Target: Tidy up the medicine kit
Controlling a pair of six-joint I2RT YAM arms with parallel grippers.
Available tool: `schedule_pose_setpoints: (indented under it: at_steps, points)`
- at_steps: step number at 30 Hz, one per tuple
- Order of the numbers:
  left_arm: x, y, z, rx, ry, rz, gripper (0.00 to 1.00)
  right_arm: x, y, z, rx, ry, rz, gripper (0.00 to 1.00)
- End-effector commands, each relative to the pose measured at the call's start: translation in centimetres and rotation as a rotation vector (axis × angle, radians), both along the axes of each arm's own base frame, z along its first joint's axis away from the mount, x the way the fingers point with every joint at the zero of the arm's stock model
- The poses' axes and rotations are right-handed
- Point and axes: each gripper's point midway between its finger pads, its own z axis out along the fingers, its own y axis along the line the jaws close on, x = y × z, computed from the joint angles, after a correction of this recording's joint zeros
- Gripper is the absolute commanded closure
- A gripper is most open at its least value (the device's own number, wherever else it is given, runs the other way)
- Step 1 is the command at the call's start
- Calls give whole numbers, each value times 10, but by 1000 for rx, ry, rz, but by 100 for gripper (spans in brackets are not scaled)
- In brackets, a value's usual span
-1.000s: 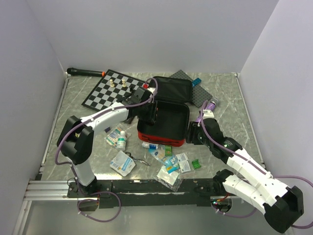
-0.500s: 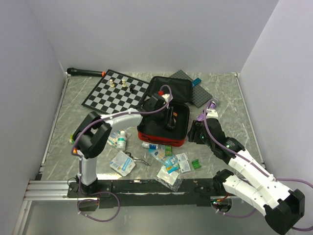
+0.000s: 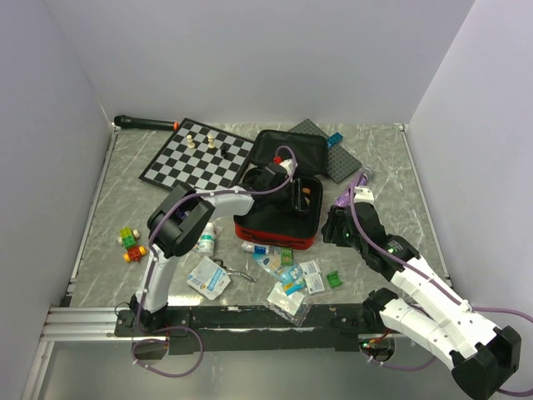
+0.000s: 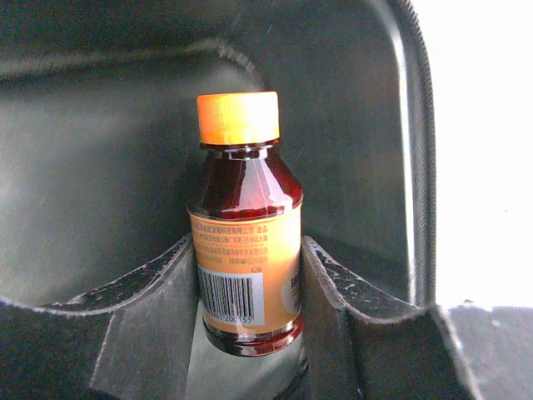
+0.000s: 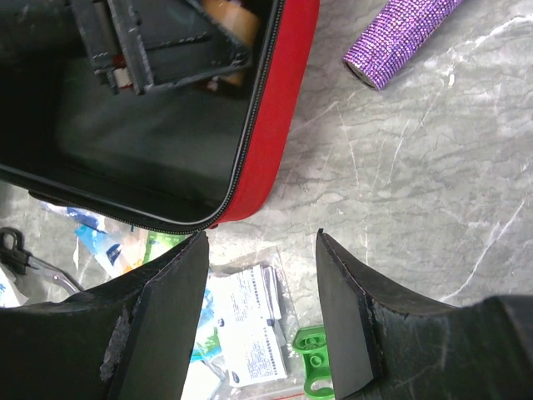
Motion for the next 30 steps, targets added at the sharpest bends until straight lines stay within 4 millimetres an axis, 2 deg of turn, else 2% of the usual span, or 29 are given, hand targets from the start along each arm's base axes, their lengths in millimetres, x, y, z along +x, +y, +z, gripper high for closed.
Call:
schedule_pose_setpoints:
  at_steps: [1, 5, 10, 13, 18, 19, 20, 21, 27, 30]
  points:
    - [12, -28, 30, -133, -52, -12, 62, 3, -2, 17, 18, -48, -15, 39]
    - [11, -35, 24, -127, -40, -30, 60, 4, -2, 17, 10, -48, -16, 39]
    - [4, -40, 16, -108, -21, -64, 47, 5, -1, 16, 7, -43, -11, 39]
    - [0, -40, 17, -113, -16, -76, 44, 5, 0, 15, 13, -44, -10, 39]
    - [-5, -38, 29, -136, -14, -85, 36, 6, 0, 15, 10, -43, -10, 39]
    - [-6, -37, 32, -137, -17, -86, 31, 7, 0, 17, 12, -48, -11, 39]
    - [-8, -36, 33, -136, -16, -88, 21, 7, 0, 17, 11, -48, -10, 39]
    - [-9, -35, 34, -132, -17, -84, 15, 7, 0, 18, 12, -51, -10, 39]
    - [-12, -20, 47, -98, -41, -68, 13, 8, -1, 22, 13, -60, -22, 39]
    - [-10, -9, 70, -89, -89, -43, 13, 9, -1, 24, 17, -65, -21, 39]
